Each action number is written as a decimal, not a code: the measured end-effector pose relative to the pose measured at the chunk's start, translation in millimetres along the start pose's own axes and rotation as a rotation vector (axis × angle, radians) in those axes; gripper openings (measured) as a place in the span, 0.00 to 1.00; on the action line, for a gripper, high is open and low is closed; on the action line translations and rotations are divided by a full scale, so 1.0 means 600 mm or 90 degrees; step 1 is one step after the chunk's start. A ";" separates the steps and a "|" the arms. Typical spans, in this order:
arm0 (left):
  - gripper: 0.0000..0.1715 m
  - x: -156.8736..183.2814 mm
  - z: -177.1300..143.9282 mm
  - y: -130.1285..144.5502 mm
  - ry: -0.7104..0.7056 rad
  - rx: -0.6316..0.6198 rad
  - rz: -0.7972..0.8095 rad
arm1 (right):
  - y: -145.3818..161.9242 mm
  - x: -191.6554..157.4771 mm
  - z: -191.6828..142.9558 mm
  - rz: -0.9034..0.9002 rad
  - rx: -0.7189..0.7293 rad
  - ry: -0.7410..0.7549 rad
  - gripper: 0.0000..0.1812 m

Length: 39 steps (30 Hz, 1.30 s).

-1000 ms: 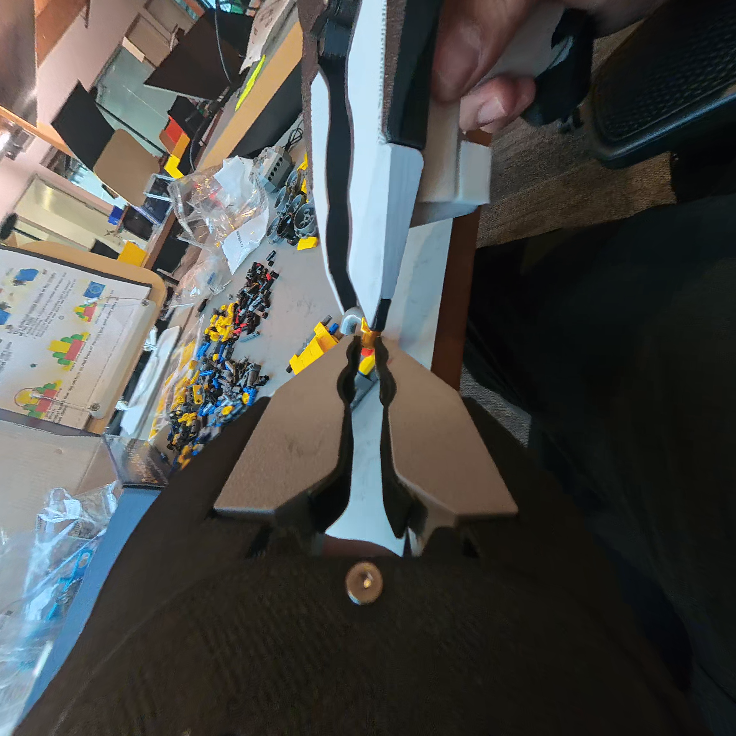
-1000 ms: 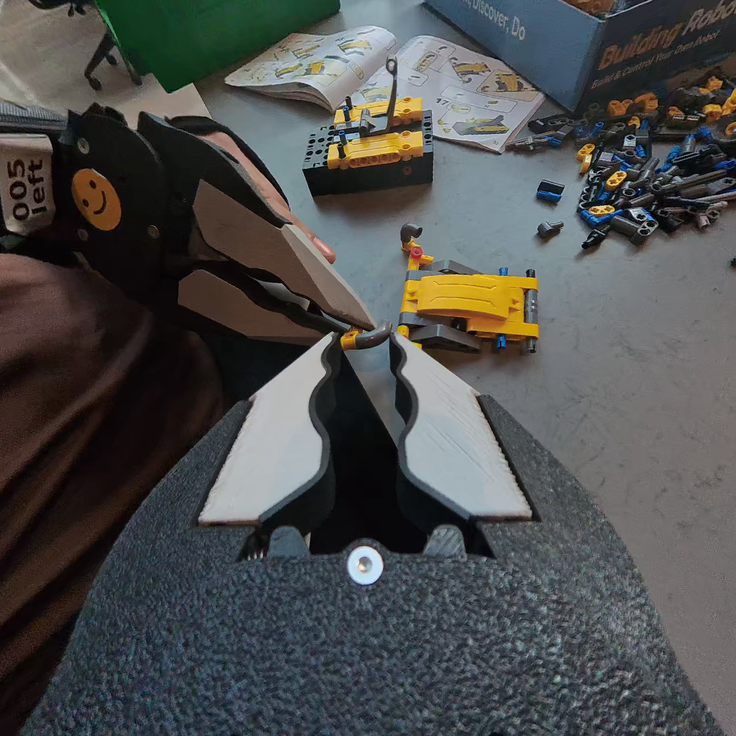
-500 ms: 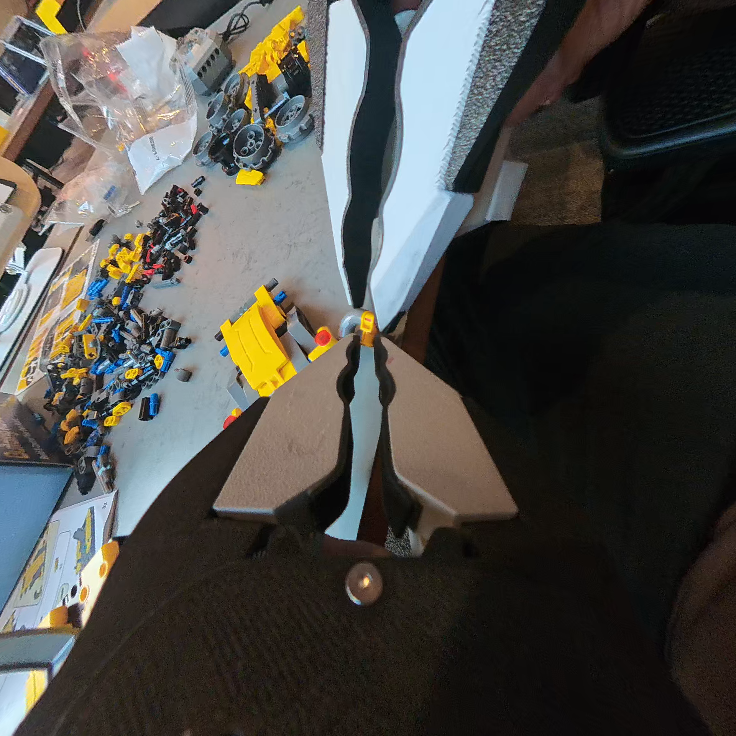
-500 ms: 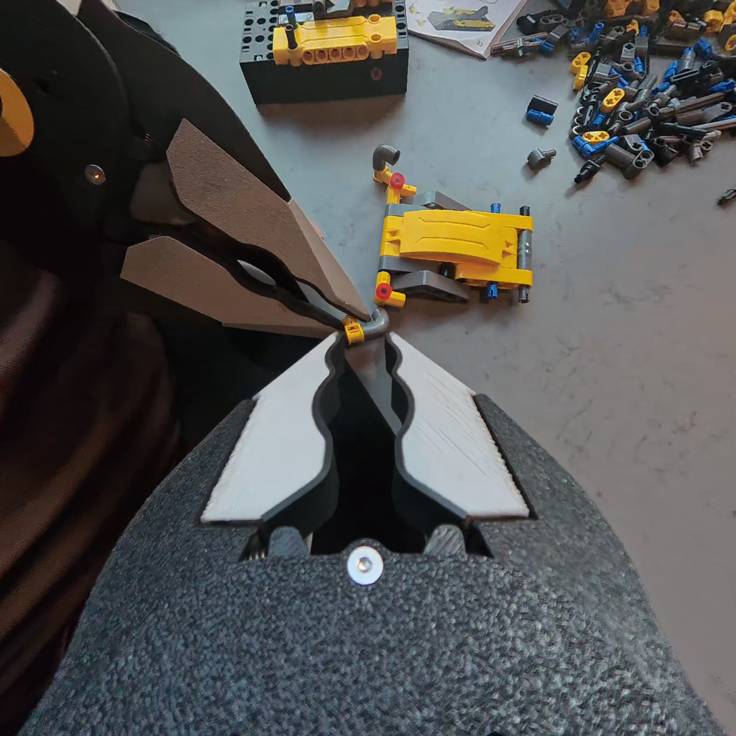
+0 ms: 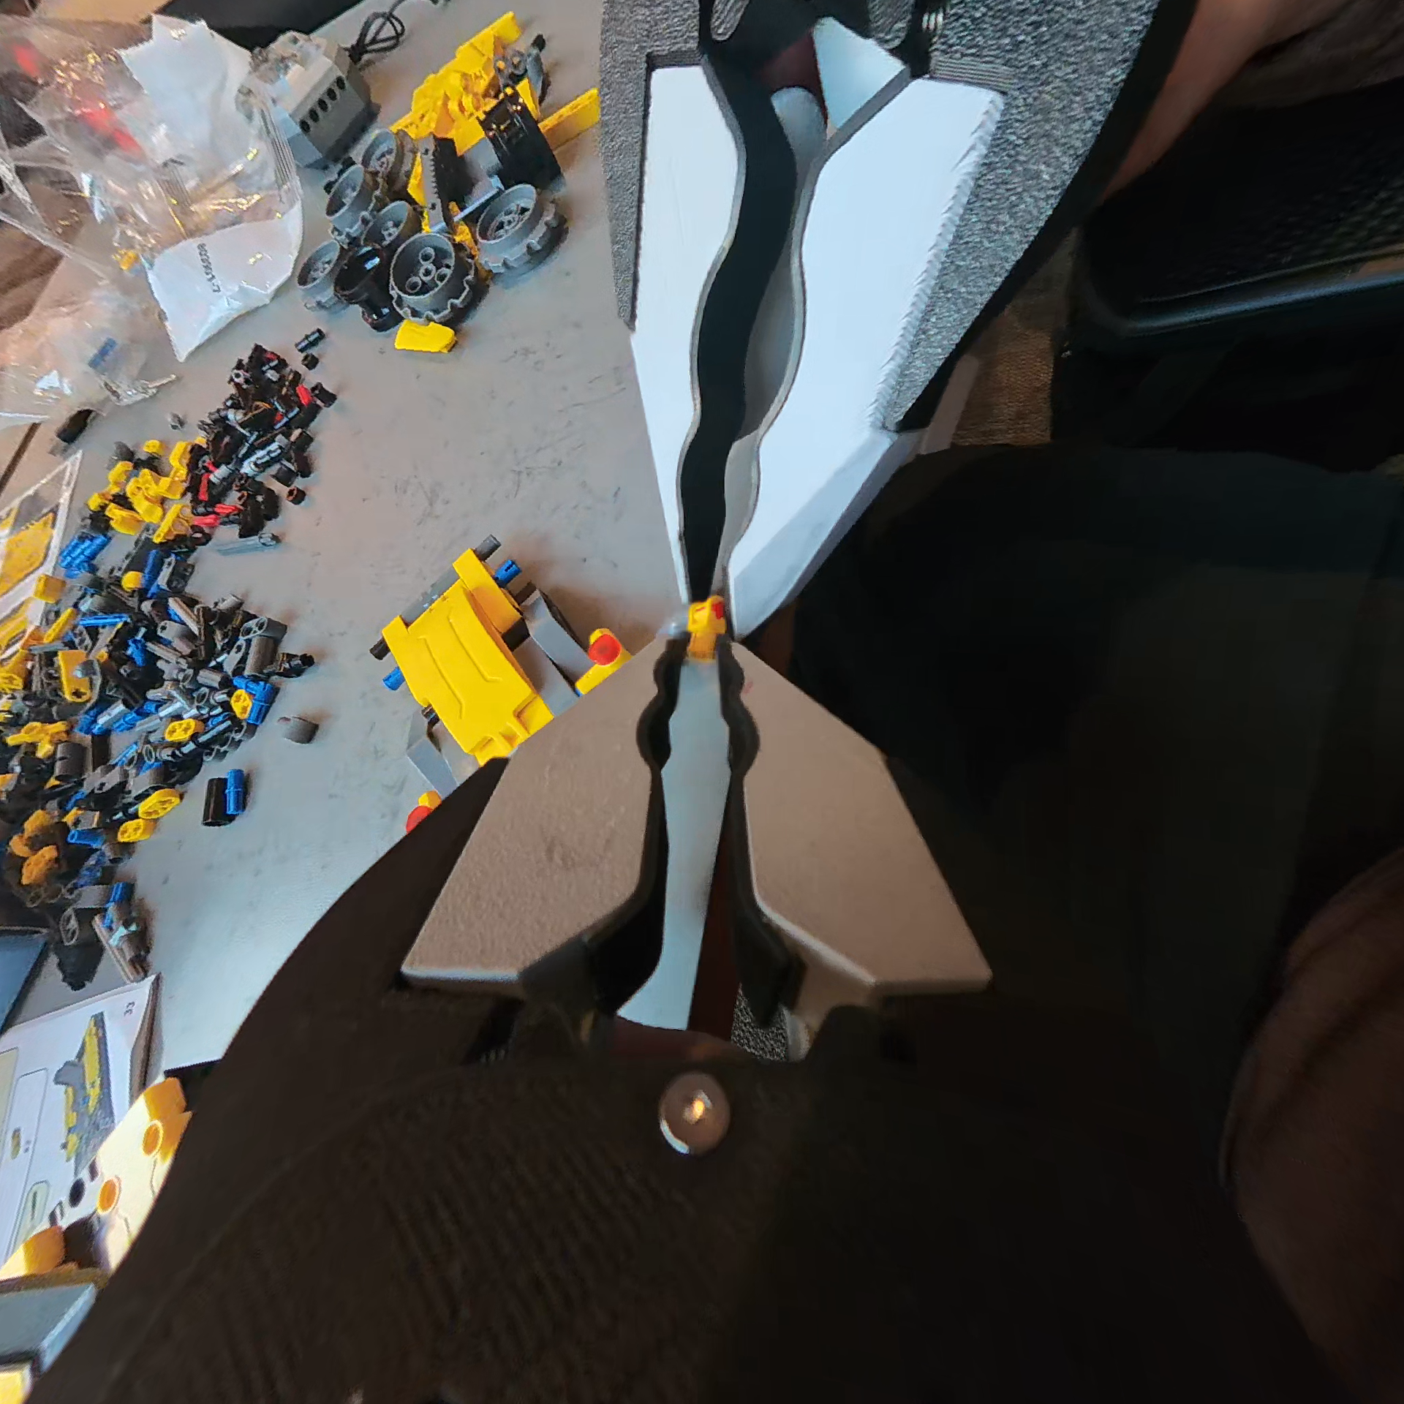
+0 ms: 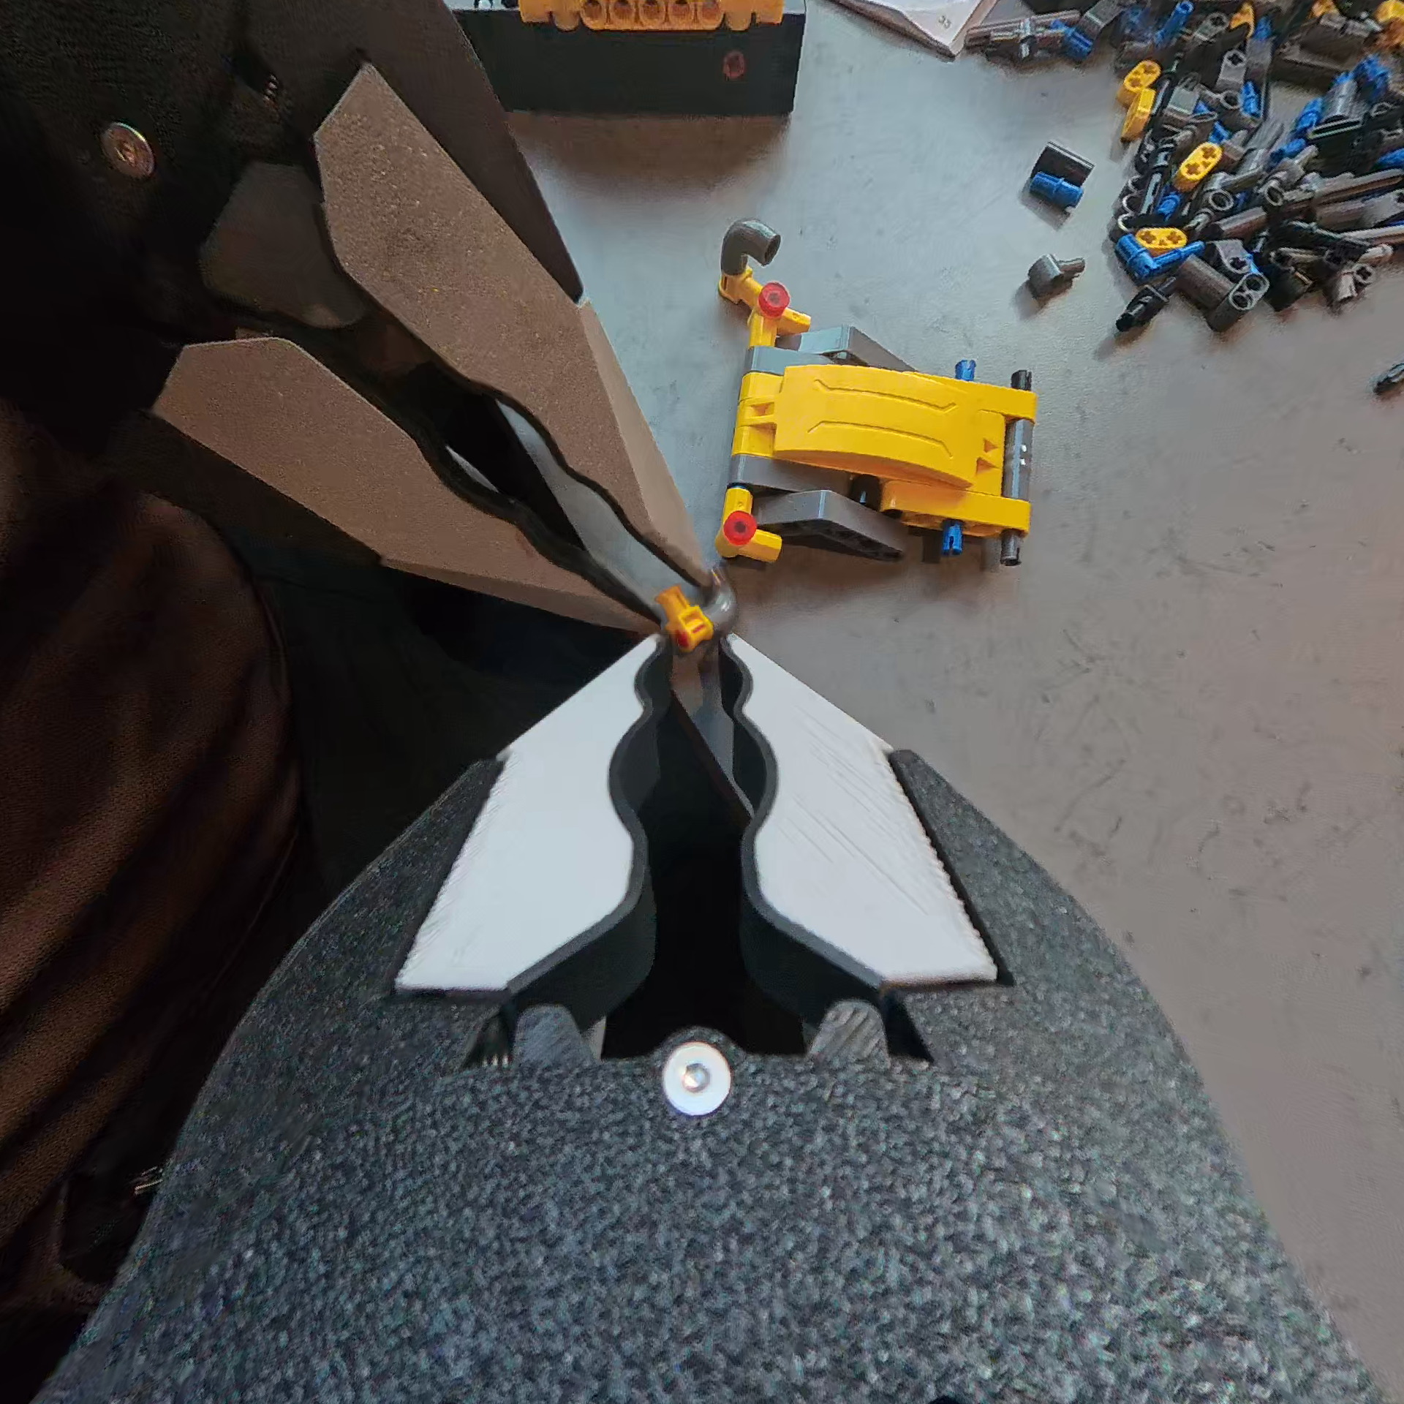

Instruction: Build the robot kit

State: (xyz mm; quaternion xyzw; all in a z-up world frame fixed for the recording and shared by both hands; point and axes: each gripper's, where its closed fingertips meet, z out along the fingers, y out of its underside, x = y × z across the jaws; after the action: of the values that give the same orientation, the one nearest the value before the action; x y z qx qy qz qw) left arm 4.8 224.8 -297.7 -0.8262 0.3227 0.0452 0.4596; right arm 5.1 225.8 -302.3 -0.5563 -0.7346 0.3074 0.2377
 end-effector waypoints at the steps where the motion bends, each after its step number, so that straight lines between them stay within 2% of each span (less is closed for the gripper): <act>1: 0.08 -0.001 -0.001 0.000 0.000 0.001 0.000 | 0.001 0.004 -0.001 0.004 -0.002 0.009 0.06; 10: 0.15 -0.048 -0.051 -0.001 -0.034 0.009 -0.004 | 0.005 0.010 -0.003 0.028 -0.008 0.025 0.07; 13: 0.25 -0.090 -0.059 0.016 -0.039 -0.028 0.017 | 0.000 0.010 -0.003 0.019 -0.004 0.034 0.12; 18: 0.44 -0.117 -0.034 0.056 0.079 -0.134 0.041 | -0.012 0.005 -0.001 -0.044 0.010 0.031 0.12; 20: 0.43 -0.121 -0.023 0.062 0.109 -0.152 0.057 | -0.007 0.013 0.002 -0.062 -0.008 0.052 0.10; 24: 0.32 -0.119 -0.011 0.062 0.148 -0.178 0.048 | -0.005 0.010 0.003 -0.052 -0.016 0.061 0.09; 28: 0.23 -0.102 -0.010 0.061 0.170 -0.203 0.087 | 0.004 0.019 -0.006 -0.007 -0.030 0.092 0.09; 34: 0.21 -0.088 -0.002 0.049 0.171 -0.211 0.075 | 0.040 0.067 -0.040 0.118 -0.045 0.174 0.09; 37: 0.21 -0.080 0.001 0.042 0.158 -0.212 0.065 | 0.048 0.062 -0.044 0.170 -0.039 0.157 0.10; 39: 0.22 -0.072 0.001 0.037 0.151 -0.199 0.068 | 0.048 0.056 -0.046 0.160 -0.037 0.160 0.10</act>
State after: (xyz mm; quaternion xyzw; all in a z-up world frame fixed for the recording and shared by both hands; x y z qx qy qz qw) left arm -42.1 238.3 -298.1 -0.8686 0.4071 0.0209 0.2817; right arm 34.8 269.1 -303.2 -0.6843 -0.6323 0.2413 0.2714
